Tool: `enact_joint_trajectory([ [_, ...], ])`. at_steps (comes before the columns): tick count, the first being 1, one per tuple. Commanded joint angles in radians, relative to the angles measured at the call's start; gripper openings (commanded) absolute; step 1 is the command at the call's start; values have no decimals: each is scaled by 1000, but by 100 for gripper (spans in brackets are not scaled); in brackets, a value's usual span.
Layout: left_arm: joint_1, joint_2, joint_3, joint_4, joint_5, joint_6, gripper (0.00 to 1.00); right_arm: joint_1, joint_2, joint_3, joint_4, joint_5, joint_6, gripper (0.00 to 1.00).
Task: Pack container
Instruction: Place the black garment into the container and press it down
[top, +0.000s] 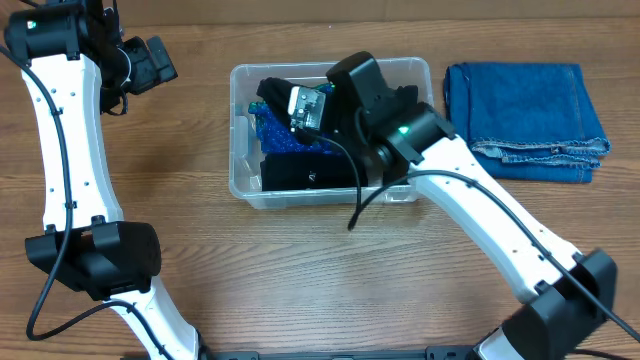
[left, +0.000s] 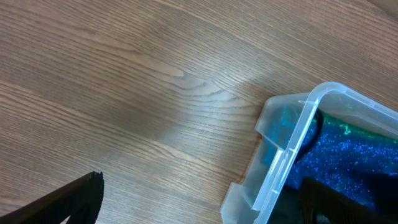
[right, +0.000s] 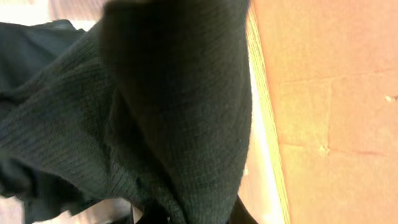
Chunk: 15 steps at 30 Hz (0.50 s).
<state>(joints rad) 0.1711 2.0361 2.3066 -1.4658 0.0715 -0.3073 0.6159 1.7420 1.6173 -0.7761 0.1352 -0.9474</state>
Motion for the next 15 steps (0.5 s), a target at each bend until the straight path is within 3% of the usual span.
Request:
enact_joint_trajectory([
  [1, 3, -2, 19, 3, -1, 8, 100, 2, -3, 33, 53, 6, -30, 4],
  [7, 3, -2, 19, 3, 0, 8, 100, 25, 4, 32, -42, -94, -22, 4],
  [8, 3, -2, 19, 3, 0, 8, 100, 34, 4, 32, -67, -109, -18, 11],
  [9, 3, -2, 19, 3, 0, 8, 100, 47, 4, 32, -93, -124, -17, 32],
  [11, 3, -2, 19, 3, 0, 8, 100, 80, 4, 32, -126, -157, 30, 58],
  [12, 3, -2, 19, 3, 0, 8, 100, 99, 4, 32, -132, -168, 53, 76],
  [14, 3, -2, 19, 3, 0, 8, 100, 145, 4, 32, -148, -167, 86, 100],
  [15, 3, -2, 19, 3, 0, 8, 100, 168, 4, 32, -159, -167, 89, 100],
])
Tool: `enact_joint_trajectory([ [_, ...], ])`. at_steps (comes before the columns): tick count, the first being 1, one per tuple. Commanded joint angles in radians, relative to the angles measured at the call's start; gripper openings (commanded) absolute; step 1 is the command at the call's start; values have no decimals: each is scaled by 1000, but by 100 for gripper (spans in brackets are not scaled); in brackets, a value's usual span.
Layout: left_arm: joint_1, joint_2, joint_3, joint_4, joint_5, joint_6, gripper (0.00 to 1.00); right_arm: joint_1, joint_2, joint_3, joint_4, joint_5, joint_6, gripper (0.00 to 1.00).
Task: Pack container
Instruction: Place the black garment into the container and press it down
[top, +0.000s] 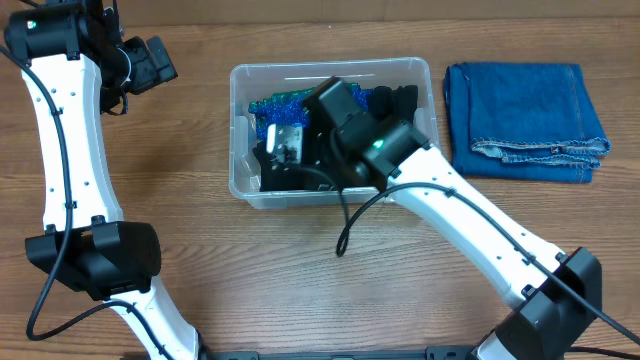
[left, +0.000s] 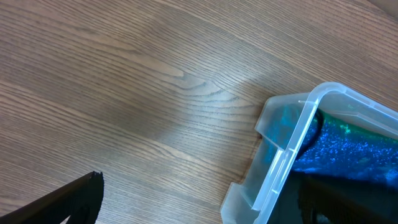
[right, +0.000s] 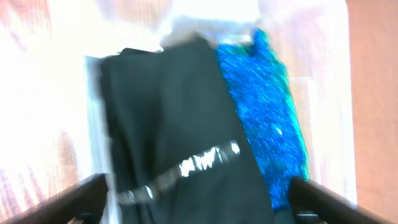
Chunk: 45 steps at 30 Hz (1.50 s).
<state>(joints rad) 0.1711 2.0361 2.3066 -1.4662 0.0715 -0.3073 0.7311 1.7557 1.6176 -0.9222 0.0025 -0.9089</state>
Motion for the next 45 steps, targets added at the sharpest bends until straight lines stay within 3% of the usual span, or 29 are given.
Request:
enact_joint_trajectory([
  [1, 3, -2, 19, 3, 0, 8, 100, 69, -10, 32, -21, -34, 55, 100],
  [4, 3, -2, 18, 4, 0, 8, 100, 88, -10, 32, -4, -27, 154, 100],
  [11, 3, -2, 18, 4, 0, 8, 100, -68, 2, 32, 147, -114, 766, 100],
  [16, 3, -2, 19, 3, 0, 8, 100, -115, 42, 31, 124, -363, 813, 100],
  [17, 3, -2, 19, 4, 0, 8, 100, -115, 48, 31, 143, -364, 844, 100],
  [20, 3, -2, 19, 3, 0, 8, 100, -115, 84, 30, 195, -208, 1170, 100],
  [21, 3, -2, 19, 4, 0, 8, 100, -115, 110, 29, 175, -122, 1318, 100],
  [23, 3, -2, 19, 3, 0, 8, 100, -115, 156, 29, 124, -69, 1439, 100],
  [29, 3, -2, 18, 3, 0, 8, 100, -109, 356, 29, 60, -71, 1460, 100],
  [34, 3, -2, 19, 4, 0, 8, 100, -122, 352, 53, 38, -70, 1460, 100],
  [42, 3, -2, 19, 4, 0, 8, 100, -222, 215, 476, -264, -69, 1429, 100],
  [45, 3, -2, 19, 4, 0, 8, 100, -319, 150, 519, -303, -49, 1425, 100],
])
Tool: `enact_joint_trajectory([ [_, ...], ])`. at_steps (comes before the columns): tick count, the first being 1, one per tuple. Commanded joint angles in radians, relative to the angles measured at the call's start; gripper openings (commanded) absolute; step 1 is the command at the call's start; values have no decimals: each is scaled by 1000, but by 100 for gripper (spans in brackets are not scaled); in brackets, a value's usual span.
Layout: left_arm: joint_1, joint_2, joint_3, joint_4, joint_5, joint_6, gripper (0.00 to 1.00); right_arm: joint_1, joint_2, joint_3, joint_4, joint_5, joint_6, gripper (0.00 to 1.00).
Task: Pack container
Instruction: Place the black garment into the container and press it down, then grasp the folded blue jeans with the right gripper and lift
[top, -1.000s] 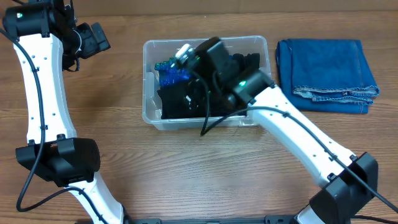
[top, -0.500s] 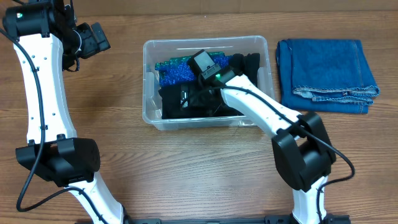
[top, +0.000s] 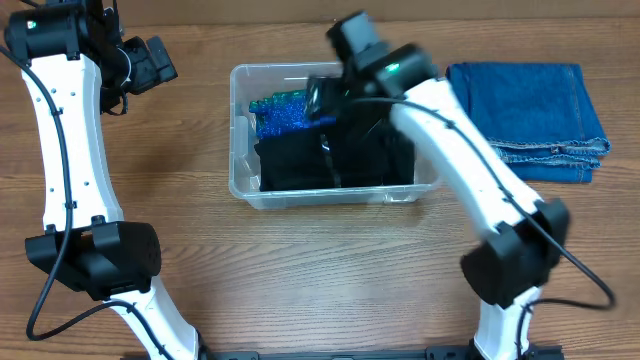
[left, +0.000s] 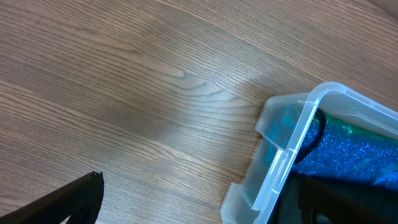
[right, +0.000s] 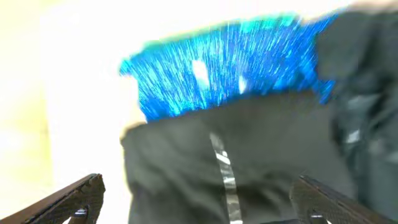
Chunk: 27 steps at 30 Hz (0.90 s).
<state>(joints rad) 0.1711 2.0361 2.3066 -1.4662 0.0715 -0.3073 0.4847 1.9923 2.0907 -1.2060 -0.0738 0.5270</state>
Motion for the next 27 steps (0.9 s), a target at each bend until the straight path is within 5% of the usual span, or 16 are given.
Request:
enact_joint_trajectory([
  [1, 3, -2, 18, 3, 0, 8, 100, -143, -106, 46, -59, 33, 4, 100],
  [5, 3, -2, 19, 4, 0, 8, 100, -431, -105, 8, -225, 103, 323, 100],
  [11, 3, -2, 19, 3, 0, 8, 100, -717, -103, -217, -173, 98, 496, 100],
  [19, 3, -2, 18, 3, 0, 8, 100, -756, -100, -668, 257, 94, 526, 99],
  [27, 3, -2, 19, 3, 0, 8, 100, -756, -80, -877, 562, 95, 529, 98],
])
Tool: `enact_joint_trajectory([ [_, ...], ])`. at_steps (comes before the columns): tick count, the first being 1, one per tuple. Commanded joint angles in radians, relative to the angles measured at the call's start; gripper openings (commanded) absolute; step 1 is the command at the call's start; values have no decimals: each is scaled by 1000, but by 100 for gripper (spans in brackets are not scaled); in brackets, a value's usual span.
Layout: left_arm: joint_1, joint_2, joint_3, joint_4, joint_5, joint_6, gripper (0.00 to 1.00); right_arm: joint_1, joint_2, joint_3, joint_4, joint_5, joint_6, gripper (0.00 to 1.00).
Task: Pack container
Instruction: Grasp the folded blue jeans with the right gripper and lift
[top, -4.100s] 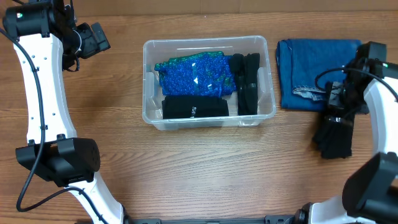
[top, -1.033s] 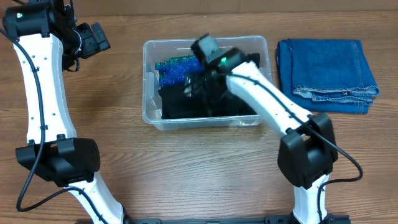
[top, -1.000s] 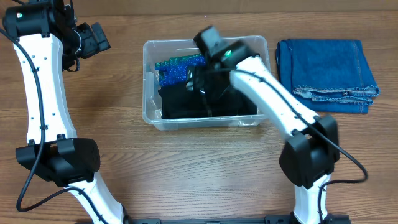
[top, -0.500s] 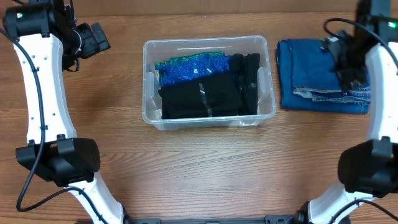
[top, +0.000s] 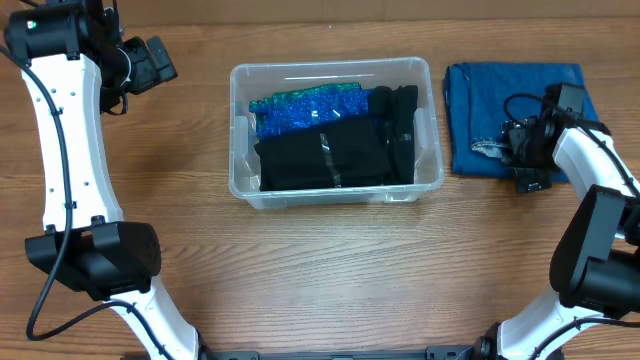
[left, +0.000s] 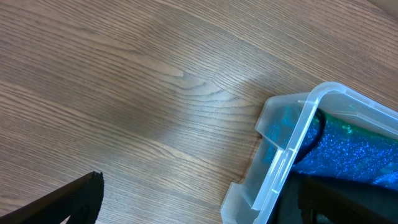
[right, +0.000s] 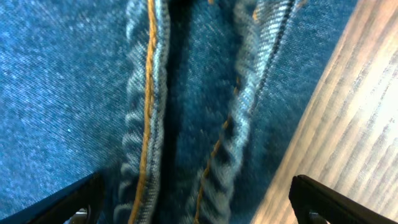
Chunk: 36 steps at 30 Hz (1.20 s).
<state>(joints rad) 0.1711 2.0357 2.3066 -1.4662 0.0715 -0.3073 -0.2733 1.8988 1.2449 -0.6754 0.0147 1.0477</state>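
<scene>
The clear plastic container stands mid-table. It holds a folded black garment with a silver stripe, a sparkly blue garment along the back and dark knit cloth at its right end. Folded blue jeans lie to its right. My right gripper hovers low over the jeans' front edge, open; denim seams fill the space between its fingers. My left gripper is open, high at the far left, with the container corner in its view.
Bare wooden tabletop spreads in front of the container and to its left. The right arm's cable loops over the jeans. Wood shows just right of the jeans' edge.
My right gripper was over the back of the container above the sparkly blue garment; now it is to the right, low over the jeans' front edge, still open. The left arm has not moved.
First my right gripper was down in the container with dark knit cloth filling its view. Then it stood open over the black striped garment, later over the blue garment at the back. The clothes now lie flat in the container, and the gripper is at the jeans.
</scene>
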Motion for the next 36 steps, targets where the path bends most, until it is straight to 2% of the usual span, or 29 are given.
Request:
enact_joint_trajectory([
  [1, 3, -1, 19, 3, 0, 8, 100, 2, 33, -41, 58, 6, 8, 98],
  [3, 3, -1, 19, 3, 0, 8, 100, 3, 66, -47, 93, 6, 0, 94],
  [5, 3, -1, 18, 3, 0, 8, 100, 3, 92, -47, 108, 7, -5, 82],
  [6, 3, -1, 19, 4, 0, 8, 100, 3, 100, -47, 111, 9, -13, 70],
  [9, 3, -1, 18, 4, 0, 8, 100, 3, 110, -47, 134, 11, -173, 30],
  [10, 3, -1, 19, 4, 0, 8, 100, 3, 109, -47, 142, 10, -229, 10],
  [11, 3, -1, 19, 3, 0, 8, 100, 2, 109, -44, 141, 10, -266, 4],
  [15, 3, -1, 19, 4, 0, 8, 100, -4, 48, 14, 87, 11, -350, 4],
  [19, 3, -1, 19, 4, 0, 8, 100, -4, -95, 137, -36, 15, -414, 4],
  [23, 3, -1, 19, 3, 0, 8, 100, -4, -257, 302, -200, 63, -421, 4],
  [29, 3, -1, 18, 3, -1, 8, 100, 15, -436, 426, -298, 63, -418, 4],
  [33, 3, -1, 19, 4, 0, 8, 100, 97, -570, 442, -293, 63, -392, 4],
  [36, 3, -1, 18, 4, 0, 8, 100, 229, -645, 442, -258, 100, -320, 4],
])
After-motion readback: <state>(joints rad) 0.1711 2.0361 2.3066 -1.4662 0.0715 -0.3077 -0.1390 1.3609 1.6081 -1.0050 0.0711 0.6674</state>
